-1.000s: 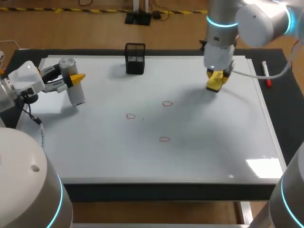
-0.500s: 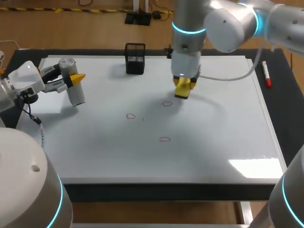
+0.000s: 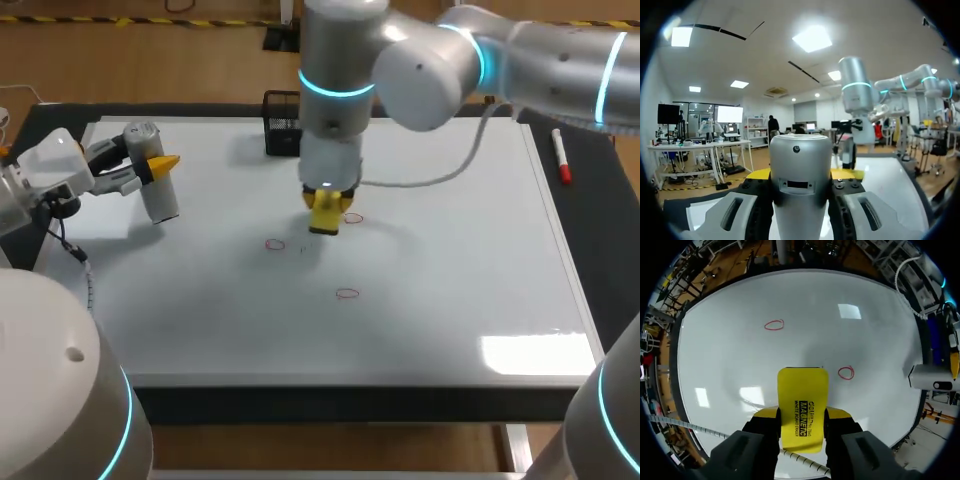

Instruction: Pick up the inspection probe, press it on each red-marked spot on the whiteboard one by one, put down the probe, pick up the eraser, and wipe off all the red marks.

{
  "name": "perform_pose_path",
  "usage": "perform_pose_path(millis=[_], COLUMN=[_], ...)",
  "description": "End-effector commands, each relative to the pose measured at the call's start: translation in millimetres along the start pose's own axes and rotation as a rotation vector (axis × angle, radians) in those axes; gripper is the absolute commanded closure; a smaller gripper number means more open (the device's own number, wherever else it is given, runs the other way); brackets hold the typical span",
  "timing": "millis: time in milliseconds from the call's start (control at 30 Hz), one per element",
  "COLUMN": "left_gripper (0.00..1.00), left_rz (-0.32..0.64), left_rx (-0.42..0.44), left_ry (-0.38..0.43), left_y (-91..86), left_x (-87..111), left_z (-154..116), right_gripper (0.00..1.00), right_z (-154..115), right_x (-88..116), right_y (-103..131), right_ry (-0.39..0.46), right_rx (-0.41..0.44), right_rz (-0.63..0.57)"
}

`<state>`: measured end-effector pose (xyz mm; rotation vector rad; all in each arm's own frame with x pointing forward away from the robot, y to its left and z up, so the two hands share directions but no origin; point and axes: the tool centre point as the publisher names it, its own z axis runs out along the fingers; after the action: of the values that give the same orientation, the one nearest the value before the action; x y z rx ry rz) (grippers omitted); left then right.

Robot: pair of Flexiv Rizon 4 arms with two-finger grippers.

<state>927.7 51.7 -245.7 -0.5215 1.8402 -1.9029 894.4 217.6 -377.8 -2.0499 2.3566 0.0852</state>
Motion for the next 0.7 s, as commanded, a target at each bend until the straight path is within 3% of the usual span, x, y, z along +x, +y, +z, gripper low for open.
perform_pose_path(millis=[33, 333, 700], left_gripper=[1.0, 1.0, 1.0], left_rz=[0.0, 0.0, 0.0], left_rx=[0.0, 0.0, 0.0], left_ry=[-0.002, -0.002, -0.002], left_y=[-1.3, -1.3, -1.3], left_x=[0.5, 0.5, 0.5], left_z=[0, 0, 0], right_gripper=[1.0, 1.0, 1.0], right_z=[9, 23, 36], right_x=[-31, -75, -100], right_y=[11, 34, 42], right_ry=[0.037, 0.051, 0.069], right_rx=[0.003, -0.002, 0.006], right_rz=[-0.036, -0.121, -0.166])
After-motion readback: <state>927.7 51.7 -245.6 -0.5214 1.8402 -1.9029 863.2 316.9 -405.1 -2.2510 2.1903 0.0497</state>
